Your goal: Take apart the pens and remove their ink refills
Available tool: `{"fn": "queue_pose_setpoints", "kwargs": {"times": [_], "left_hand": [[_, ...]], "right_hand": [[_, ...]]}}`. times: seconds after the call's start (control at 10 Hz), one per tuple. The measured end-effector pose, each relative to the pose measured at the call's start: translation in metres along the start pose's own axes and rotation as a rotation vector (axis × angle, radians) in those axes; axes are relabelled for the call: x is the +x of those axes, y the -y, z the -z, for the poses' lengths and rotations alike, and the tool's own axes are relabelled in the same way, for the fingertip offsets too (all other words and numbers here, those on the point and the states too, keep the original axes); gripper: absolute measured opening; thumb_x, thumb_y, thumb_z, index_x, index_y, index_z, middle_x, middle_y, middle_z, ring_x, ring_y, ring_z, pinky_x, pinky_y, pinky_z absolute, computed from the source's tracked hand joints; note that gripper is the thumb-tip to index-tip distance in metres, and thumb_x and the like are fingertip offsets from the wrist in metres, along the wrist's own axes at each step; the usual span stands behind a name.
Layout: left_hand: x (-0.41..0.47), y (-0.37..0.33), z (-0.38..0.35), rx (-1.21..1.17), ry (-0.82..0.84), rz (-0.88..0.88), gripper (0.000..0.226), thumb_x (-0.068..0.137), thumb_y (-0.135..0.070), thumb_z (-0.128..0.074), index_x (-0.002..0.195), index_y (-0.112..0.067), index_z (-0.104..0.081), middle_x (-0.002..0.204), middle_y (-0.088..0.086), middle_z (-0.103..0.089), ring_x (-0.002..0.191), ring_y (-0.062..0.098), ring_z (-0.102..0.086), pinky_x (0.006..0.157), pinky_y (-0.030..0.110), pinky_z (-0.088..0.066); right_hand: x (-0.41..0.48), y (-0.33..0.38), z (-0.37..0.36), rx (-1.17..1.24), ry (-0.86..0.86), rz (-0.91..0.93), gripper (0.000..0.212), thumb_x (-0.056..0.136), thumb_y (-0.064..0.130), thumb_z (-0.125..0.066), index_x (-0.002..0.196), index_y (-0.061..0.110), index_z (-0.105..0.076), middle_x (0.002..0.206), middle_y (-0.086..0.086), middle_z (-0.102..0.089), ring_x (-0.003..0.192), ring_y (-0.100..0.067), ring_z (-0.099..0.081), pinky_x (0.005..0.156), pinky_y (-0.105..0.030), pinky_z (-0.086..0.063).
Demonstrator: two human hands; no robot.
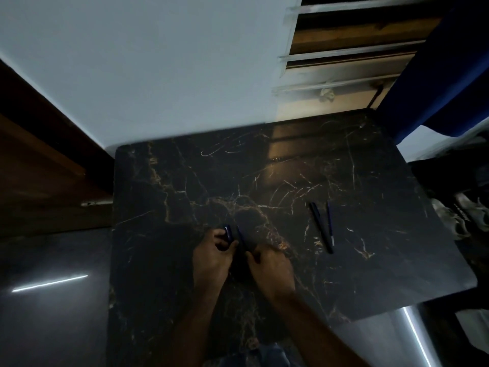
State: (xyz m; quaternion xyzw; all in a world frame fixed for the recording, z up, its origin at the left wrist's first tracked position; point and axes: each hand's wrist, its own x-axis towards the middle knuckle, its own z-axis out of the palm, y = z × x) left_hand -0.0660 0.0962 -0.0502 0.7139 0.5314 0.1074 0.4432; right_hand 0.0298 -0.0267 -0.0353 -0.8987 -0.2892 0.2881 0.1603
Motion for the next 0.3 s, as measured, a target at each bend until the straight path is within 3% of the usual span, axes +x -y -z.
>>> {"fn": "queue_pose_setpoints", "kwargs": {"times": [0.1, 0.2, 0.3], "left_hand": [[-0.007, -0.006, 0.005, -0.012, -0.002, 0.017, 0.022, 0.095, -0.042, -0.081, 0.106, -0.033, -0.065, 0.087, -0.015, -0.072, 0.082, 0.004, -0.074, 0.073, 0.029, -0.064], [-0.017, -0.008, 0.011, -0.029, -0.110, -0.055, 0.018, 0.103, -0.040, -0.070, 0.109, -0.023, -0.068, 0.095, -0.013, -0.071, 0.091, 0.017, -0.075, 0.074, 0.023, -0.057], [-0.037, -0.022, 0.020, 0.177, -0.196, -0.226, 0.043, 0.106, -0.043, -0.056, 0.141, -0.017, -0.061, 0.135, -0.001, -0.063, 0.127, 0.022, -0.062, 0.101, 0.032, -0.050]], "right_hand": [[-0.006, -0.009, 0.009, 0.242, -0.034, -0.029, 0.037, 0.113, 0.051, -0.044, 0.097, 0.030, -0.069, 0.087, 0.007, -0.071, 0.075, -0.002, -0.068, 0.072, -0.019, -0.056], [-0.014, -0.019, 0.028, 0.395, -0.102, -0.024, 0.044, 0.109, 0.059, -0.037, 0.092, 0.031, -0.066, 0.082, 0.008, -0.069, 0.072, -0.002, -0.067, 0.061, -0.010, -0.048], [-0.024, -0.023, 0.049, 0.240, -0.149, 0.090, 0.060, 0.100, 0.070, -0.020, 0.115, 0.032, -0.064, 0.111, 0.008, -0.065, 0.104, -0.011, -0.065, 0.086, -0.027, -0.052]]}}
